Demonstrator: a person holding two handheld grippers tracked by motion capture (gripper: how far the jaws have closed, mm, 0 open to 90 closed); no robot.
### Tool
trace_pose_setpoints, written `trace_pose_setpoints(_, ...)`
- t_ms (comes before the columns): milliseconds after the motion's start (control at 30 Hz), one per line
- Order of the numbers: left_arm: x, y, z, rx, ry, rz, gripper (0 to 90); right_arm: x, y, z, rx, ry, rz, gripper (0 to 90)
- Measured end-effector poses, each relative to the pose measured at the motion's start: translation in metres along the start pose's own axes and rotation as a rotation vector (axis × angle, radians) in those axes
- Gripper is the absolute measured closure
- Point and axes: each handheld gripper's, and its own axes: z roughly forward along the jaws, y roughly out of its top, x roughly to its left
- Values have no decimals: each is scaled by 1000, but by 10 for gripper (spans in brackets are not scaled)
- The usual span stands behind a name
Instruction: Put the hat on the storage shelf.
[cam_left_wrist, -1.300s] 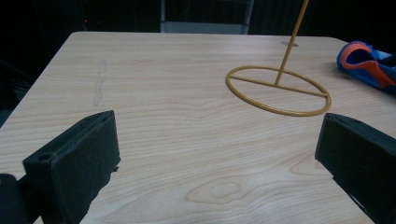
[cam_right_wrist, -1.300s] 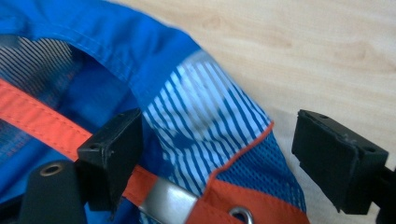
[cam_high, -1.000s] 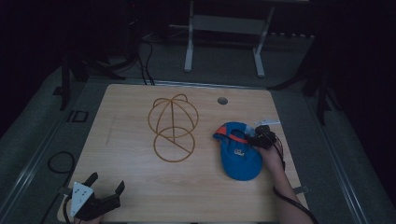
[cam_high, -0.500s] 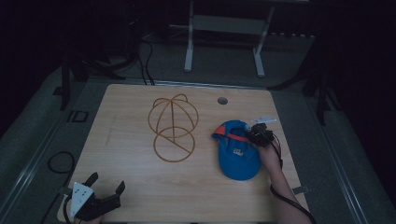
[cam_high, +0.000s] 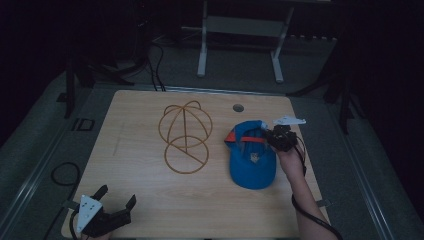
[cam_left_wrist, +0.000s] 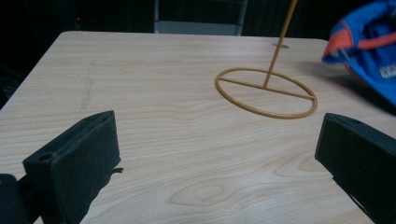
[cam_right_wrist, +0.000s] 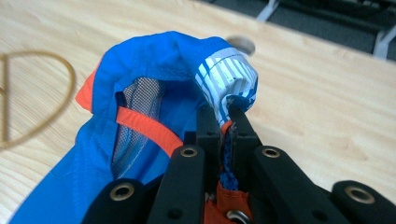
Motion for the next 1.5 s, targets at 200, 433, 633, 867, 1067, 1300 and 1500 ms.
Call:
trace_pose_setpoints(200,-8,2,1,8,-29,2,1,12,21,-23,-59,-1,-22,864)
trace_pose_setpoints(433,-28,9,6,40,-68,14,1,21,38,-49,-114,-19,-55,864)
trace_pose_setpoints(633,-44,24,11,40,-91,26,1,25,50,-70,-154,-30,-82,863)
trace_pose_setpoints(867,-63,44,19,37,-141,24,1,28,55,-92,-191,-26,-95,864)
trace_pose_setpoints(1067,-80,61,25,37,-177,68,1,31,54,-107,-216,-3,-98,863)
trace_pose_setpoints(1300,-104,86,33,31,-244,112,1,44,51,-135,-273,30,-117,863)
trace_pose_setpoints(1500,-126,101,47,35,-309,151,1,52,49,-146,-288,41,-138,863)
